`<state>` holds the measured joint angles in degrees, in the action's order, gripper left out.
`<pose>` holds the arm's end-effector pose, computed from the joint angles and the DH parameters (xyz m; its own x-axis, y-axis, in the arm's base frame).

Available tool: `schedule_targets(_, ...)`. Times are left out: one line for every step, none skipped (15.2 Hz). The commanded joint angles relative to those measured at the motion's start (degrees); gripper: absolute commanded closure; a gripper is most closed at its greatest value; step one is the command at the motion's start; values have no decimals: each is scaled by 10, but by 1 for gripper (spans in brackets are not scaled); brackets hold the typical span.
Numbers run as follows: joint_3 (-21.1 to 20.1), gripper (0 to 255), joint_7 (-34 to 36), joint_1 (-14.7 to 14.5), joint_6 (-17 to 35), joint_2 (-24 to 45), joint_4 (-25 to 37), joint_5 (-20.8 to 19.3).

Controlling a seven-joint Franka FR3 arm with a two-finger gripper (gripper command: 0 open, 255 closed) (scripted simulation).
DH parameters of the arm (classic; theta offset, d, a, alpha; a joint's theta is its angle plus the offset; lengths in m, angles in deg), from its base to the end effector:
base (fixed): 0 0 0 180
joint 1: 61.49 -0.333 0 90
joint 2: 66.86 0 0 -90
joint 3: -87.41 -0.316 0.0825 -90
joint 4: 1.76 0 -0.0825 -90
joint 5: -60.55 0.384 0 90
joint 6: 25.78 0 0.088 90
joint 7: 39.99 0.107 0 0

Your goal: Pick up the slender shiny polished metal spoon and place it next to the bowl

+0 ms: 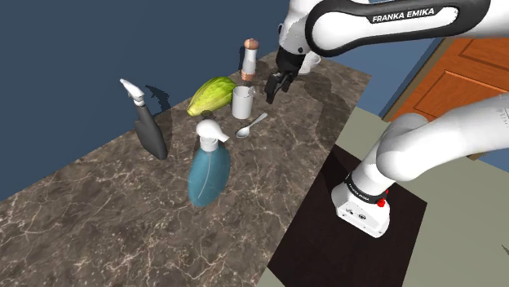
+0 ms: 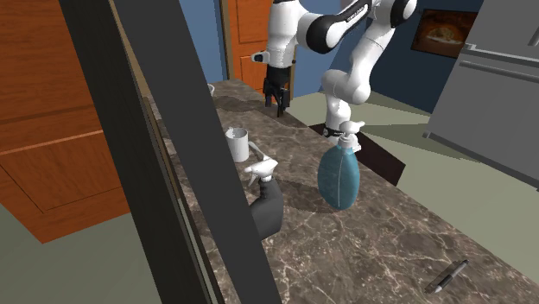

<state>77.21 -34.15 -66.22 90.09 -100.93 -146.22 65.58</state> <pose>0.3644 0.1061 0.4826 0.9910 0.0980 0.0912 0.0977 -0.9952 0.0080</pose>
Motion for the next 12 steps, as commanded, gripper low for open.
schedule_targets(-20,0,19,-4,45,35,-3,2)
schedule_targets(-30,0,28,-5,66,50,-4,1)
schedule_targets(-40,0,37,-6,86,67,-5,0)
schedule_targets(-49,0,47,-6,107,85,-5,-3)
schedule_targets(-59,0,57,-6,127,103,-5,-6)
schedule_targets(-68,0,68,-6,147,122,-3,-11)
schedule_targets(-78,0,80,-5,167,142,0,-17)
schedule_targets(-88,0,93,-3,186,162,4,-25)
schedule_targets(-98,0,107,-1,204,183,8,-35)
schedule_targets(-107,0,122,1,222,205,14,-47)
schedule_targets(-115,0,135,3,235,222,18,-58)
schedule_targets(-116,0,138,4,244,229,16,-62)
